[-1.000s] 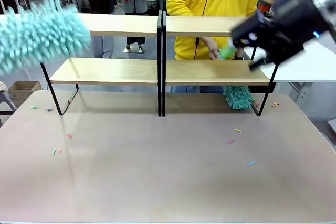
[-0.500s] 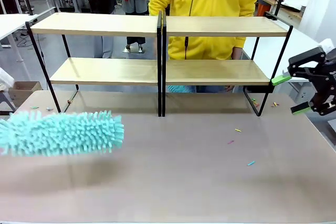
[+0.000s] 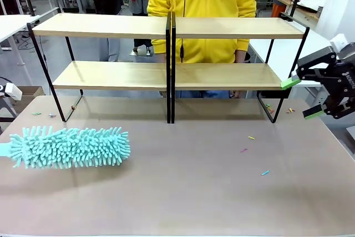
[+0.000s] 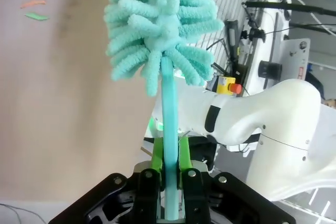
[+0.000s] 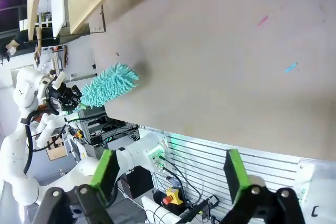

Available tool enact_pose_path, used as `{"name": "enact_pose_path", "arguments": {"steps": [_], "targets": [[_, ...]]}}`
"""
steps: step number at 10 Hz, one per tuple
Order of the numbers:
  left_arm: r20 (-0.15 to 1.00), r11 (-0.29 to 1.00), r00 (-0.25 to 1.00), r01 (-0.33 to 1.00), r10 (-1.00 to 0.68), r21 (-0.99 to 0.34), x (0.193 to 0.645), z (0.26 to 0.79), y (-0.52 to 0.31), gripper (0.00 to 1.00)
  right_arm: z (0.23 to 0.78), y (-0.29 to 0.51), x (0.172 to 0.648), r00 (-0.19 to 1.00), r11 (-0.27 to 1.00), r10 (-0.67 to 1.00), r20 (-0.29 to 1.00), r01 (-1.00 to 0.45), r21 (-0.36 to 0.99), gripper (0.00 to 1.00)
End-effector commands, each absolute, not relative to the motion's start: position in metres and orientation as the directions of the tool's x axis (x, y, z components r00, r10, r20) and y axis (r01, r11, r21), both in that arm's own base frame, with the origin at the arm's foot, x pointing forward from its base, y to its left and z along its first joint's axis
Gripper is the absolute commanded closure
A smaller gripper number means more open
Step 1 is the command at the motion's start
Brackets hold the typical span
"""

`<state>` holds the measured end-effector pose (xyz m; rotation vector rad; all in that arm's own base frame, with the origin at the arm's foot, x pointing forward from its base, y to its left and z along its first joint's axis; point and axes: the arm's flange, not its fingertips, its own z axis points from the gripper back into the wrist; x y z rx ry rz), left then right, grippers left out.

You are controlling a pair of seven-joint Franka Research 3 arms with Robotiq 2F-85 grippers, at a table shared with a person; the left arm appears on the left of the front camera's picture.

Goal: Clean the shelves.
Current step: Place the Duster on the table.

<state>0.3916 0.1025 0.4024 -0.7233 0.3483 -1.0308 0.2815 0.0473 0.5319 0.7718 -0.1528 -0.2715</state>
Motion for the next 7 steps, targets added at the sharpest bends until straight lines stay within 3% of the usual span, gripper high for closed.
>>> {"name": "enact_pose_path", "arguments": {"steps": [1, 4, 5, 6, 7], "targets": [[0.119, 0.256, 0.448, 0.689, -0.886, -0.678, 0.394, 0.394, 0.095, 0.87, 0.532, 0.044, 0.282, 0.957, 0.668, -0.286, 0.042, 0.167, 0.725, 0.0], [0.137, 0.233, 0.431, 0.697, -0.892, -0.678, 0.412, 0.384, 0.077, 0.87, 0.532, 0.044, 0.282, 0.957, 0.668, -0.286, 0.042, 0.167, 0.725, 0.0], [0.154, 0.246, 0.456, 0.7, -0.877, -0.671, 0.417, 0.384, 0.076, 0.37, 0.532, 0.044, 0.282, 0.957, 0.668, -0.286, 0.042, 0.167, 0.725, 0.0], [0.151, 0.27, 0.47, 0.708, -0.87, -0.652, 0.42, 0.384, 0.077, 0.29, 0.532, 0.044, 0.282, 0.957, 0.668, -0.286, 0.042, 0.167, 0.725, 0.0], [0.185, 0.31, 0.512, 0.729, -0.839, -0.61, 0.419, 0.387, 0.081, 0.0, 0.532, 0.044, 0.282, 0.957, 0.668, -0.286, 0.042, 0.167, 0.725, 0.0]]}}
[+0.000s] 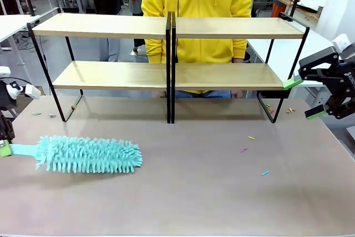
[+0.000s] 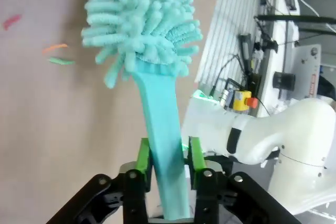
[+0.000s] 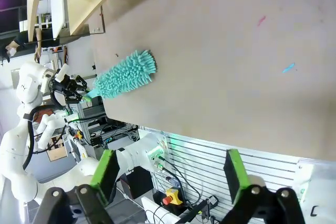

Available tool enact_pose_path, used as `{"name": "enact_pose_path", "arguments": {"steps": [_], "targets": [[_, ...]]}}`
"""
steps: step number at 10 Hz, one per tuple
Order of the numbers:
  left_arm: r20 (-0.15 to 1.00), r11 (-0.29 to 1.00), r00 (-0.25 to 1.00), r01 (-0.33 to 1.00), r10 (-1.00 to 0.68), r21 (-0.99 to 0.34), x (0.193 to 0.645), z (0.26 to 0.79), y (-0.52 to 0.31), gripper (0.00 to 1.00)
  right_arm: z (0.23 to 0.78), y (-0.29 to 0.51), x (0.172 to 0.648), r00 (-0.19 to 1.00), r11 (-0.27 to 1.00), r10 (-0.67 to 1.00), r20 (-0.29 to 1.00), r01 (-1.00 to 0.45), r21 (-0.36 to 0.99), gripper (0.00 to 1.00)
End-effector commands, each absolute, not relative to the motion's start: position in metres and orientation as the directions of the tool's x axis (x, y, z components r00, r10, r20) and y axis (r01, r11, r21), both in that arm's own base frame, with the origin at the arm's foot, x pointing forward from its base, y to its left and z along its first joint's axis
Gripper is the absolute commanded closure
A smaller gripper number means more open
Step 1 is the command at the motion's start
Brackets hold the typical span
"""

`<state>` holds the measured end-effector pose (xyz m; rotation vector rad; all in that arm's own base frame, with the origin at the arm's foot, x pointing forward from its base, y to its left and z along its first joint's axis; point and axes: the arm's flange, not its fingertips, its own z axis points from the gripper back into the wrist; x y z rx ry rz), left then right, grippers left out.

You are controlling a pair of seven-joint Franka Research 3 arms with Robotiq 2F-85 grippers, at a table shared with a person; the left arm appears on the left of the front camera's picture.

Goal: Clean the shelves.
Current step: Place the Duster on the table.

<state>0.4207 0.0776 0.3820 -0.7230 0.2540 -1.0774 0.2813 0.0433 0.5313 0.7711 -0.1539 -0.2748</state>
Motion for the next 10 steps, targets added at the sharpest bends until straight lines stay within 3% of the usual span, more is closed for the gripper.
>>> {"name": "enact_pose_path", "arguments": {"steps": [1, 3, 4, 6, 9, 10], "targets": [[0.245, 0.4, 0.574, 0.762, -0.781, -0.509, 0.415, 0.4, 0.091, 0.0, 0.531, 0.043, 0.281, 0.953, 0.684, -0.3, 0.037, 0.188, 0.705, 0.0], [0.422, 0.52, 0.643, 0.765, -0.639, -0.379, 0.397, 0.435, 0.12, 0.05, 0.532, 0.046, 0.279, 0.958, 0.673, -0.284, 0.042, 0.167, 0.72, 0.0], [0.504, 0.537, 0.652, 0.756, -0.566, -0.375, 0.387, 0.447, 0.128, 0.0, 0.533, 0.048, 0.28, 0.952, 0.654, -0.304, 0.047, 0.172, 0.736, 0.0], [0.615, 0.479, 0.695, 0.711, -0.372, -0.515, 0.371, 0.459, 0.132, 0.0, 0.543, 0.051, 0.279, 0.917, 0.582, -0.399, 0.023, 0.234, 0.779, 0.0], [0.607, 0.247, 0.781, 0.623, -0.147, -0.742, 0.367, 0.47, 0.127, 0.0, 0.571, 0.055, 0.274, 0.909, 0.326, -0.396, -0.129, 0.27, 0.906, 0.0], [0.628, 0.39, 0.714, 0.697, -0.31, -0.602, 0.364, 0.467, 0.13, 0.0, 0.569, 0.056, 0.277, 0.89, 0.365, -0.442, -0.112, 0.292, 0.884, 0.0]]}}
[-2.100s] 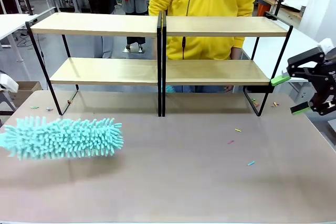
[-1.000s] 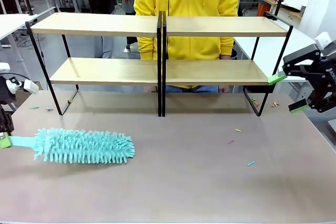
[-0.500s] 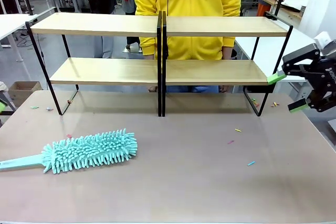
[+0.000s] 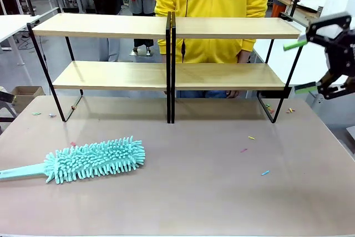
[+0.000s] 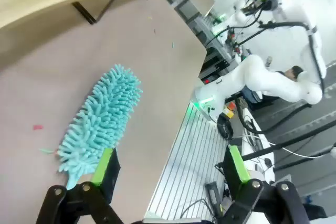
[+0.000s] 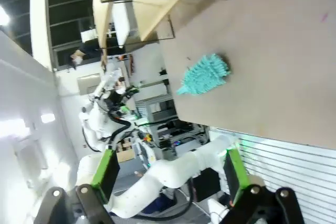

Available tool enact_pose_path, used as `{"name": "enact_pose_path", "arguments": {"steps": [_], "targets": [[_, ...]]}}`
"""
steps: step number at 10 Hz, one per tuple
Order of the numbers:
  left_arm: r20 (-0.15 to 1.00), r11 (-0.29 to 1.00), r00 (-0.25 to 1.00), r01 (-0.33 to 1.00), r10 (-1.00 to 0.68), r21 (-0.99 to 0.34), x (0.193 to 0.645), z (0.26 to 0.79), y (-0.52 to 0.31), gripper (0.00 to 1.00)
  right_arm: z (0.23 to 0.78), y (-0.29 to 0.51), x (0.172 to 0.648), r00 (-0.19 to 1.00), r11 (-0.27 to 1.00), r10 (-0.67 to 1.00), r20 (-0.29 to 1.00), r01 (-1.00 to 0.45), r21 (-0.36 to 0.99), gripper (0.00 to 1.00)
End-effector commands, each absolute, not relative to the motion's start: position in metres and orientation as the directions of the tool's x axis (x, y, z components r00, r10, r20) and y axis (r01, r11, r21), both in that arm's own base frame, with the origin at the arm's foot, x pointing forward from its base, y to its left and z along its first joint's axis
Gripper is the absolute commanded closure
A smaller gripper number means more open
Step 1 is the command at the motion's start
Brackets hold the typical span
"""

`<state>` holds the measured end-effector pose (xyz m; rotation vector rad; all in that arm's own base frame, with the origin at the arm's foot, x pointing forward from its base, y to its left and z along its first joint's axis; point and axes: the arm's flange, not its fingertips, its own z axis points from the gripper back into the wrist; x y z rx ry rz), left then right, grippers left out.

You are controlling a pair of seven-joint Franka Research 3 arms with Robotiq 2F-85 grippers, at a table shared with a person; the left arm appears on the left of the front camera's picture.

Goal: Clean the shelves.
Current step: Place the Duster on the table.

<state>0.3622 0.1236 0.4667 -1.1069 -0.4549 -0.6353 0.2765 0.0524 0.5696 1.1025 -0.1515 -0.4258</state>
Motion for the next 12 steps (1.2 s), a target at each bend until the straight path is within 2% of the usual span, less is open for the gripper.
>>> {"name": "enact_pose_path", "arguments": {"steps": [1, 12], "targets": [[0.628, 0.39, 0.714, 0.697, -0.31, -0.602, 0.3635, 0.4672, 0.1299, 0.0, 0.5651, 0.051, 0.2766, 0.916, 0.425, -0.395, -0.07, 0.25, 0.87, 0.0], [0.628, 0.39, 0.714, 0.697, -0.31, -0.602, 0.3635, 0.4672, 0.1299, 0.0, 0.5651, 0.051, 0.2766, 0.916, 0.425, -0.395, -0.07, 0.25, 0.87, 0.0]]}}
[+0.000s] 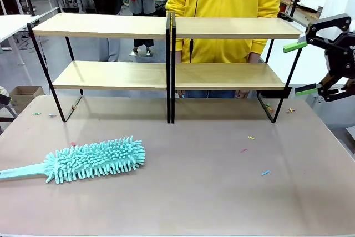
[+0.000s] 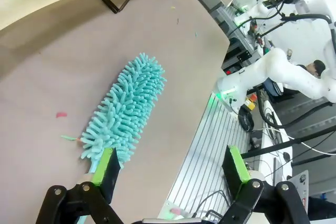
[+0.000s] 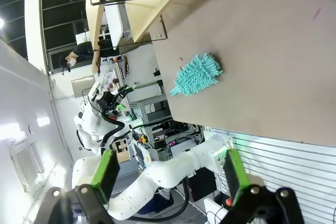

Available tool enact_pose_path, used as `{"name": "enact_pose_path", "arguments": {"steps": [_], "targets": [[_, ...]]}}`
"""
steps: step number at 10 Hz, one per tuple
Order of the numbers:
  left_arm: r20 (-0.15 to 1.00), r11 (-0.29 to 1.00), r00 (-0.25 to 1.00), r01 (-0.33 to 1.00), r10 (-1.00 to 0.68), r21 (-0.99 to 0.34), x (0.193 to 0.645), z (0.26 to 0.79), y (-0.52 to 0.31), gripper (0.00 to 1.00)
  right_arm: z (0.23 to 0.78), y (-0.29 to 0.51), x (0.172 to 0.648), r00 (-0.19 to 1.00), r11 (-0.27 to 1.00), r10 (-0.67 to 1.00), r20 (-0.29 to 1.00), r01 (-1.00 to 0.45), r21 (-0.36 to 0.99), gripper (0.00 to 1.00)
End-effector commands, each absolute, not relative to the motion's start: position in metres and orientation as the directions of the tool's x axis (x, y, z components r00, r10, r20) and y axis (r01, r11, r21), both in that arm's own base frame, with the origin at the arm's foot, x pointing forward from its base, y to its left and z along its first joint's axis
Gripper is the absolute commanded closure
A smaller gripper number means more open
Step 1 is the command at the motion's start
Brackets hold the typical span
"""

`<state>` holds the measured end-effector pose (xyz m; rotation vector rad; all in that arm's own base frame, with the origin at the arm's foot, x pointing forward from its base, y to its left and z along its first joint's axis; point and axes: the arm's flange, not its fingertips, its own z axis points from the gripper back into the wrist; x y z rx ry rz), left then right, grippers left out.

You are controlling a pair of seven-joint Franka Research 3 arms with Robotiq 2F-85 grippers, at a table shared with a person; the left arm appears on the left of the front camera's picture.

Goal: Clean the shelves.
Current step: Place the Duster on the table.

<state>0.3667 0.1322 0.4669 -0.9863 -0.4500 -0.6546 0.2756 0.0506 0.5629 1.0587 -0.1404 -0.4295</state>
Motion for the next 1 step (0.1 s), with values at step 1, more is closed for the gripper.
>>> {"name": "enact_pose_path", "arguments": {"steps": [1], "targets": [[0.628, 0.39, 0.714, 0.697, -0.31, -0.602, 0.3635, 0.4672, 0.1299, 0.0, 0.5651, 0.051, 0.2766, 0.916, 0.425, -0.395, -0.07, 0.25, 0.87, 0.0]]}}
